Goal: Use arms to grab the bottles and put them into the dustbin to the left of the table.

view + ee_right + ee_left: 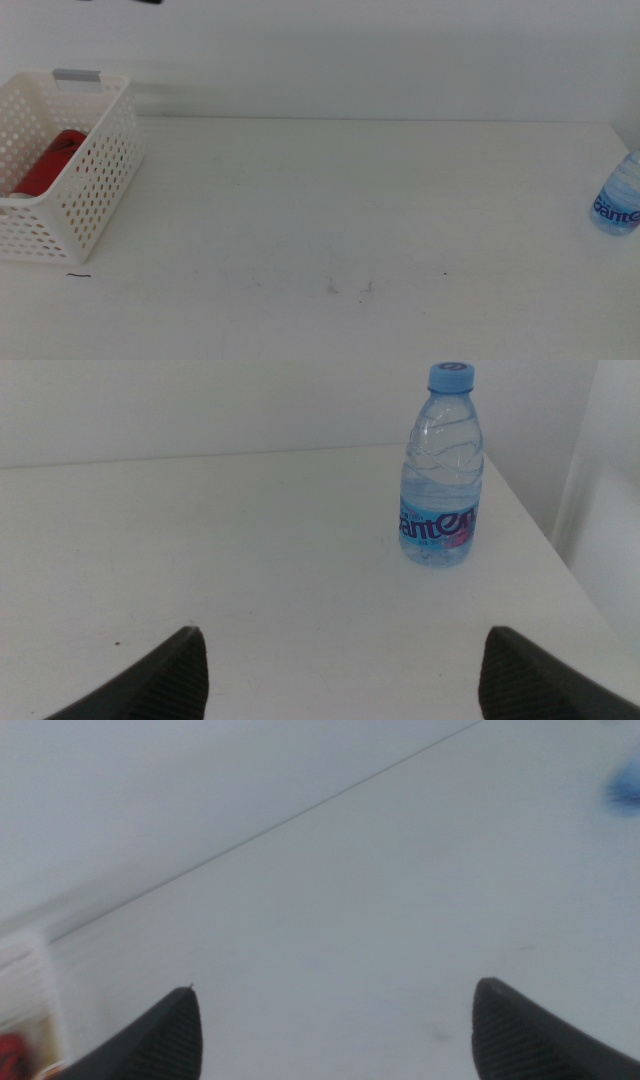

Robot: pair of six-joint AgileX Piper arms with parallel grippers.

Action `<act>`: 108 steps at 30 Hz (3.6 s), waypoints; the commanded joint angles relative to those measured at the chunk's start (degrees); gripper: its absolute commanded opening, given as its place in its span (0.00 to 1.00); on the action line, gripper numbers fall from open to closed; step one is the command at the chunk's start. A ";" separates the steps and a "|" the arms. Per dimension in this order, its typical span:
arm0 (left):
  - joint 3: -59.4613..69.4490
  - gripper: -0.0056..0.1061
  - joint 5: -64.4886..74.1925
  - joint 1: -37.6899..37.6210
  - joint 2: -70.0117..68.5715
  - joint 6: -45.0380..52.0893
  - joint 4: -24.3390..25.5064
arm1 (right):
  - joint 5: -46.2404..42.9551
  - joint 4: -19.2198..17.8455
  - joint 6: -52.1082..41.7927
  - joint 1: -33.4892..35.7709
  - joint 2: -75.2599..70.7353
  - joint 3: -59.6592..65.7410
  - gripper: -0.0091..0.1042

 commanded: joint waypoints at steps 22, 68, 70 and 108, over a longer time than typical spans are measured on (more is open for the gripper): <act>11.94 0.85 -2.28 -11.46 -17.52 -9.82 5.85 | -0.43 -0.62 -0.38 -0.30 -0.22 0.21 0.85; 11.94 0.85 -3.78 -11.46 -17.52 -9.71 5.84 | -67.11 4.14 -3.41 -10.64 71.48 -3.57 0.85; 11.94 0.85 -3.78 -11.46 -17.52 -9.71 5.70 | -69.54 4.14 -2.11 -13.59 73.20 -3.34 0.85; 11.94 0.85 -3.96 -11.46 -17.52 -9.71 5.81 | -76.41 0.56 -12.45 -14.53 115.68 -35.39 0.69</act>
